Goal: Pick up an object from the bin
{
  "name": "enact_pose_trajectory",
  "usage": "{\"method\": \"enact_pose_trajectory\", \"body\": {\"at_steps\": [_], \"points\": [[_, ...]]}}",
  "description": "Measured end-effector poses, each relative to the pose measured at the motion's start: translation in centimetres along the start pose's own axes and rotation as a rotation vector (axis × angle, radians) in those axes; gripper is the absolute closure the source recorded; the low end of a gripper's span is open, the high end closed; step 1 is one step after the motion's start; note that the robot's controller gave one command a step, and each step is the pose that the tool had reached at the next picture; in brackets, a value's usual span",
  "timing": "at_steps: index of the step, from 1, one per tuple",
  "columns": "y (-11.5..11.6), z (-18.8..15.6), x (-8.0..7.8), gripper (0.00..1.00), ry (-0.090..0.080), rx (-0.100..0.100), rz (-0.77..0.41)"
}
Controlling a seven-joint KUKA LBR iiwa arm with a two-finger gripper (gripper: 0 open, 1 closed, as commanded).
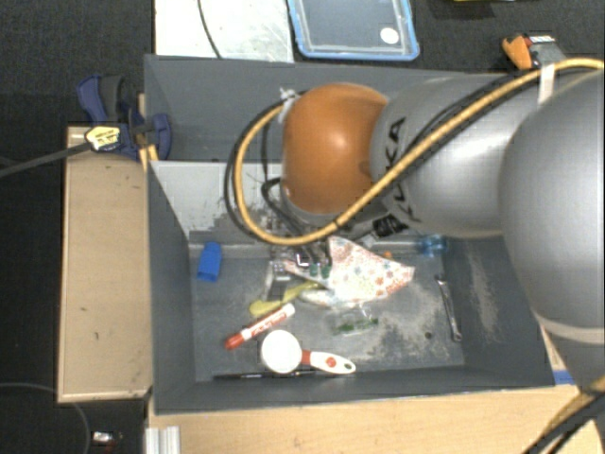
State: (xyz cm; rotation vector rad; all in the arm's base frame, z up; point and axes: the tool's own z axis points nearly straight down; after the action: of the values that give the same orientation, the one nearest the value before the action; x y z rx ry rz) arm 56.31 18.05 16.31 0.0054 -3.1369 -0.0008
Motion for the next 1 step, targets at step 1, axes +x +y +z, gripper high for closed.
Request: {"method": "enact_pose_trajectory", "body": {"at_steps": [1], "points": [[-0.08,-0.38,-0.21,0.00,-0.007,-0.001,0.005]]}}
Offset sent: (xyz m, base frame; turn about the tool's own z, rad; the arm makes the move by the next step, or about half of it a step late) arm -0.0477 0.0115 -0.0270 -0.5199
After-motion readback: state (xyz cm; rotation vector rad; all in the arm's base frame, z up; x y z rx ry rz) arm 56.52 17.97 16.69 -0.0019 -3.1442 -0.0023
